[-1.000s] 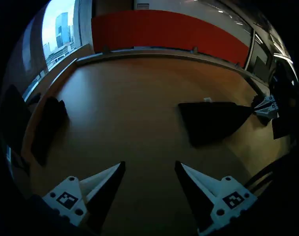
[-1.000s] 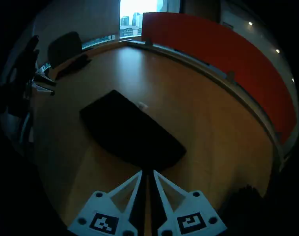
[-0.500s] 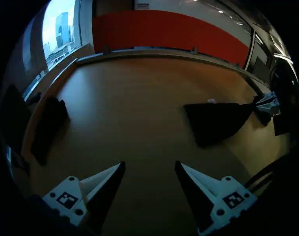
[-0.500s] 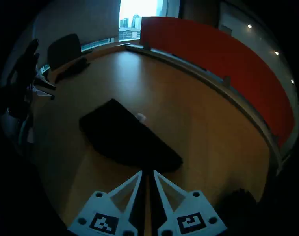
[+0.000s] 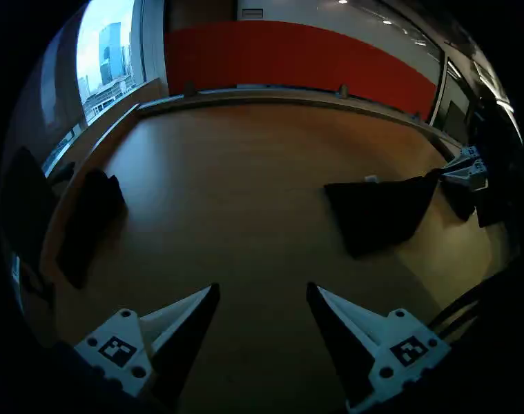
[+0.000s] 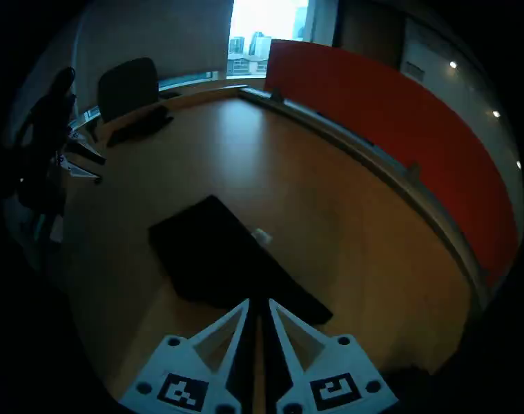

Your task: Fold towel

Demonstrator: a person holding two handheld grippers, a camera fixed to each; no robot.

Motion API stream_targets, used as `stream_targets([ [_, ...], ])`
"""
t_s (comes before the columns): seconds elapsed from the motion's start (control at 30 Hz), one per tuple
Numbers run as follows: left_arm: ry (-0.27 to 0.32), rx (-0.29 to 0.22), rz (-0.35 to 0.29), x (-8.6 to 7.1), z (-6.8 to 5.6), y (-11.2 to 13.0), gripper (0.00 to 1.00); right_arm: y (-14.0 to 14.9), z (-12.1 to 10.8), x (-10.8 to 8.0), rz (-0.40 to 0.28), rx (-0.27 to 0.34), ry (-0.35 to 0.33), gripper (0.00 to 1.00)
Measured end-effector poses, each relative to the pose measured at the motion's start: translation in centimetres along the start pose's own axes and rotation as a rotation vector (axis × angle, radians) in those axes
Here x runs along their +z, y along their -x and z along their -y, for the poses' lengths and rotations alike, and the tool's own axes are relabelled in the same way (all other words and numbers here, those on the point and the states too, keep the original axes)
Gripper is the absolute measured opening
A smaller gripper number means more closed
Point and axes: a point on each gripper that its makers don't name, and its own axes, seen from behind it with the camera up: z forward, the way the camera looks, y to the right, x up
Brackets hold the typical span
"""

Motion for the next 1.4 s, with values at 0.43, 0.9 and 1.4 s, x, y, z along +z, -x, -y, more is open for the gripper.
stream_targets([
  [0.43, -0.015, -0.035, -0.011, -1.0, 0.7, 0.5, 0.93, -5.8, 2.9, 2.4, -0.050, -0.109, -0.078, 0.04],
  [0.9, -0.013, -0.049, -0.015, -1.3, 0.6, 0.8, 0.93, -6.1, 3.6, 2.9, -0.050, -0.120, -0.094, 0.04],
  [1.4, -0.008, -0.038, -0.017, -1.2, 0.1, 0.7, 0.93, -5.3, 3.0, 2.6, -0.044, -0.098, -0.078, 0.57],
])
